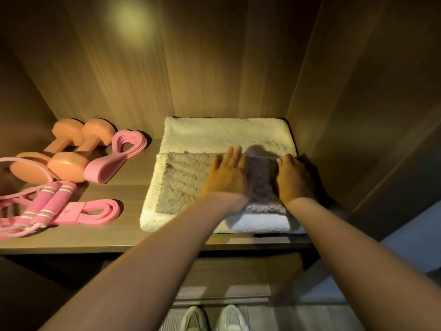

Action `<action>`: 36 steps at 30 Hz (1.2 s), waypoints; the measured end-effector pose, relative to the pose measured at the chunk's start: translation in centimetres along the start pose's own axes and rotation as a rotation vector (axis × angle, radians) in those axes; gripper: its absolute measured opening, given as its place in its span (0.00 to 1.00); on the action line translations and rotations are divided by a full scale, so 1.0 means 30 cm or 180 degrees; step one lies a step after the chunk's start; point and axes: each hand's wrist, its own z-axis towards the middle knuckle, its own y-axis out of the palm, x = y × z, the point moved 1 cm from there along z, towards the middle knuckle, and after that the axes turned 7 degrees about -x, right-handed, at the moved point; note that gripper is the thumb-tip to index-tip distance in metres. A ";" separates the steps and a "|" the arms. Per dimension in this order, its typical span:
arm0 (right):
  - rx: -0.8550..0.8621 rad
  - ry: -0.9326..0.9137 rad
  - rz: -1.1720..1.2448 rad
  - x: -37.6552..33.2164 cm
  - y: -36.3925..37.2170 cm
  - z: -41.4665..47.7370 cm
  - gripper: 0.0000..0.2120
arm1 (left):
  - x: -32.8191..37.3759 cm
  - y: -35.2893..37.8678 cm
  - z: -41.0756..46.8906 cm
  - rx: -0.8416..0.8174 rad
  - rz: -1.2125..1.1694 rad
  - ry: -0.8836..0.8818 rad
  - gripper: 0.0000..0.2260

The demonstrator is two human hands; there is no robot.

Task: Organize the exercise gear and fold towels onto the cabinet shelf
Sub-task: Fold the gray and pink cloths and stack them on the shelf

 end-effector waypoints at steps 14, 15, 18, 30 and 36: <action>-0.0040 -0.0451 -0.0701 0.005 -0.003 -0.013 0.12 | -0.305 0.060 -0.128 -0.0154 -0.0047 -0.0671 0.34; -0.0082 -0.0422 -0.0693 -0.003 -0.009 -0.013 0.13 | -0.303 0.062 -0.127 -0.0137 -0.0015 -0.0680 0.34; -0.0178 -0.0015 -0.0298 -0.055 -0.063 -0.011 0.18 | -0.292 0.064 -0.124 -0.0164 -0.0020 -0.0702 0.33; -0.1424 -0.1673 -0.1090 -0.236 0.086 -0.203 0.26 | -0.304 0.076 -0.132 -0.0123 -0.0186 -0.0616 0.31; -0.1309 -0.1242 -0.1151 -0.084 0.053 -0.152 0.30 | -0.304 0.076 -0.126 -0.0120 -0.0130 -0.0713 0.32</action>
